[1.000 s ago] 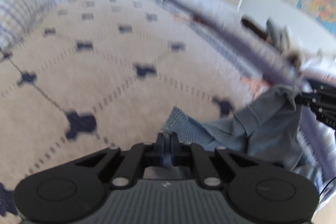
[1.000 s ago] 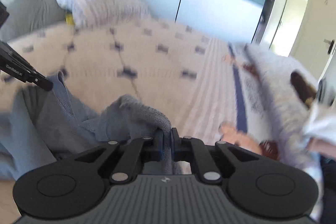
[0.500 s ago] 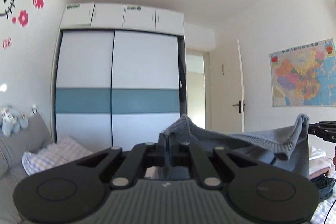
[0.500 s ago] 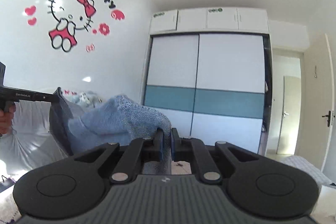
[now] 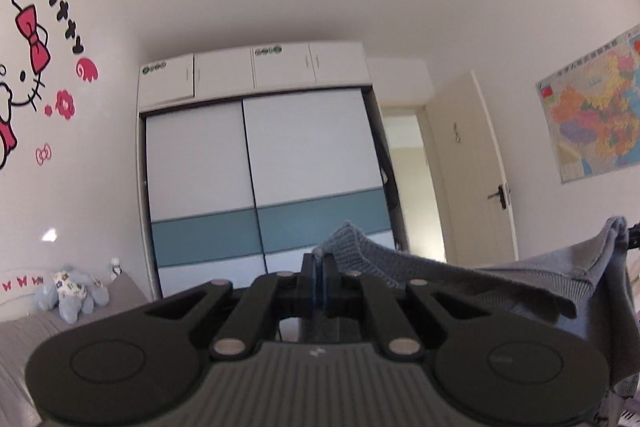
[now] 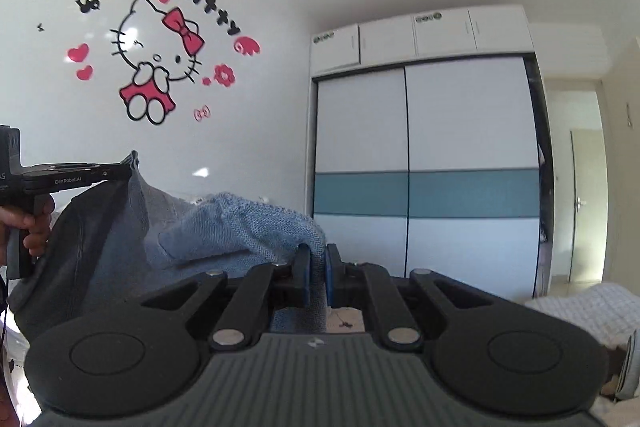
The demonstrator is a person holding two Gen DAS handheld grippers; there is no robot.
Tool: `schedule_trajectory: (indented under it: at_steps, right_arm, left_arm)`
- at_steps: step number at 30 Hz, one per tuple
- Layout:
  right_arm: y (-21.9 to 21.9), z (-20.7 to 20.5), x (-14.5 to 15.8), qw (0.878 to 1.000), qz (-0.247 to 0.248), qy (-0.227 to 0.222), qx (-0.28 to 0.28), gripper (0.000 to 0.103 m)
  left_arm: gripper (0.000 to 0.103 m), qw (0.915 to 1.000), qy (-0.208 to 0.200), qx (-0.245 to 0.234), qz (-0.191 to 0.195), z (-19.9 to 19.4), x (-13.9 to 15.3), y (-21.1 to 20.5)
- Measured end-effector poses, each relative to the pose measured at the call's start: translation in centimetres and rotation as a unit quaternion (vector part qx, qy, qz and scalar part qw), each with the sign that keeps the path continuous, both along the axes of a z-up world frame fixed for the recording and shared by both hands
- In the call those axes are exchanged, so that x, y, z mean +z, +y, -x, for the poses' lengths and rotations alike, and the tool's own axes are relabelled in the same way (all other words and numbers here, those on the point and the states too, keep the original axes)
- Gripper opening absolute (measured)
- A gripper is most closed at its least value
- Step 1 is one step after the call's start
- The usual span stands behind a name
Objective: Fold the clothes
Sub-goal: 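Lift the sweater high with both grippers and shake it open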
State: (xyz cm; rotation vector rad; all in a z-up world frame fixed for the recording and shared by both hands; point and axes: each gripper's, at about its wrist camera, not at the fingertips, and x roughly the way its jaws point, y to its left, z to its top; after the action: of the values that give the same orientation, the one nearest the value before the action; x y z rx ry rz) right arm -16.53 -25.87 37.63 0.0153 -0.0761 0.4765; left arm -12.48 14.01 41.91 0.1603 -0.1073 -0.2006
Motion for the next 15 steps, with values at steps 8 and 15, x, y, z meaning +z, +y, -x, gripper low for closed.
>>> schedule_trajectory:
  at_steps: [8, 15]
  right_arm:
    - [0.9, -18.6, -8.6, 0.980, 0.006, 0.159, -0.123, 0.008]
    - [-0.4, -32.9, -25.0, 0.884, 0.102, 0.340, -0.304, 0.012]
  left_arm:
    - [0.010, 0.9790, 0.201, 0.028, 0.022, -24.2, -11.1, -3.3]
    - [0.042, 0.9292, 0.353, 0.090, 0.060, -30.8, -24.1, -2.8]
